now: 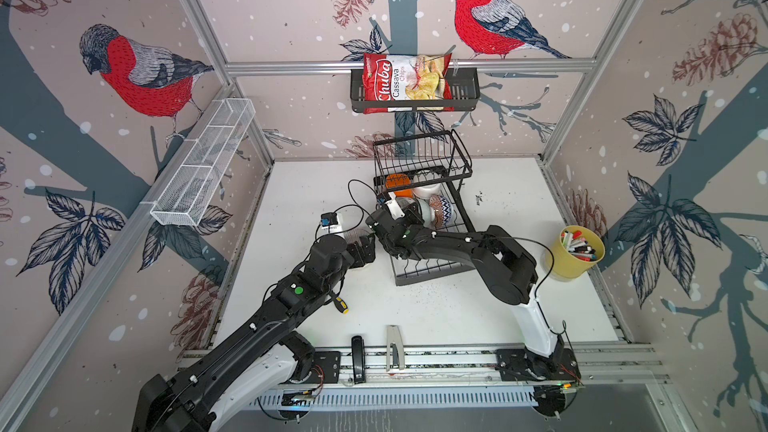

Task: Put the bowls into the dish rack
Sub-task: 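Lower the grey-patterned bowl into the rack beside the green bowl with the right gripper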

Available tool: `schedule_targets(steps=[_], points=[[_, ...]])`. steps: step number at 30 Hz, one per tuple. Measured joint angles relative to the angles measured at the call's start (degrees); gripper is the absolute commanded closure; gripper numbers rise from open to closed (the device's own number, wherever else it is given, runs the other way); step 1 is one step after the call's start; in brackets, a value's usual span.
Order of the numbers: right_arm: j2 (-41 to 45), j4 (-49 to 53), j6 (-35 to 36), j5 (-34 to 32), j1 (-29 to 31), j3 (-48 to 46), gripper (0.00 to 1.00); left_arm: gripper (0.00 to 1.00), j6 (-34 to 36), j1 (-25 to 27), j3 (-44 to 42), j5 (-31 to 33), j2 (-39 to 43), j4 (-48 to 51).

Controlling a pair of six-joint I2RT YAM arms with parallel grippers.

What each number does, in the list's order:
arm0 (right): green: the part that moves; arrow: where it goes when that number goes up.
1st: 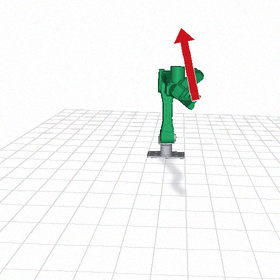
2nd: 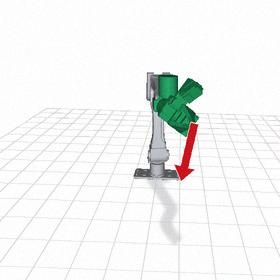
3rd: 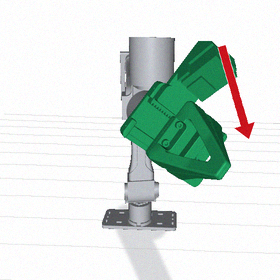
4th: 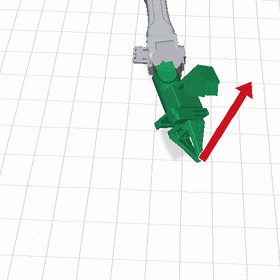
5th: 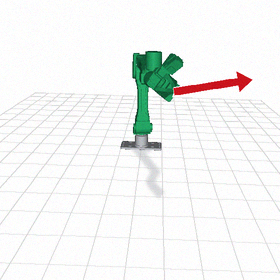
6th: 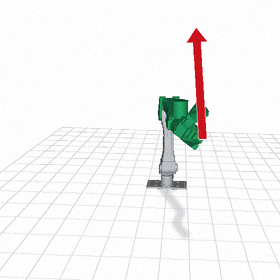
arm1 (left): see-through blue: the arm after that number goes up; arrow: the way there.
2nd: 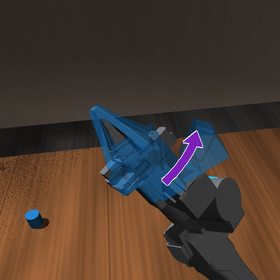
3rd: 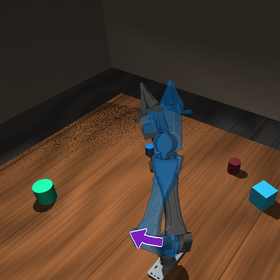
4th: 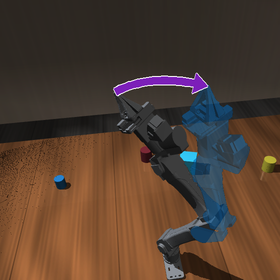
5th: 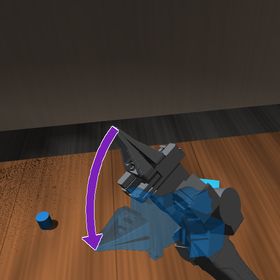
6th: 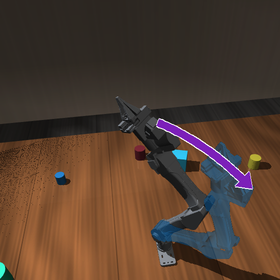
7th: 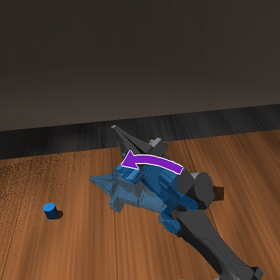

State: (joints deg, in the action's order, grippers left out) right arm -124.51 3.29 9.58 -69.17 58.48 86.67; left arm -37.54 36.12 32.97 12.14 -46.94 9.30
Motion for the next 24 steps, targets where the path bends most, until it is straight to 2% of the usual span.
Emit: schedule_targets(steps=[24], points=[[-3.1, 5.6, -2.0, -2.3, 2.6, 5.1, 0.97, 0.04, 0.0, 0.0, -0.3, 5.0, 3.2, 6.3]])
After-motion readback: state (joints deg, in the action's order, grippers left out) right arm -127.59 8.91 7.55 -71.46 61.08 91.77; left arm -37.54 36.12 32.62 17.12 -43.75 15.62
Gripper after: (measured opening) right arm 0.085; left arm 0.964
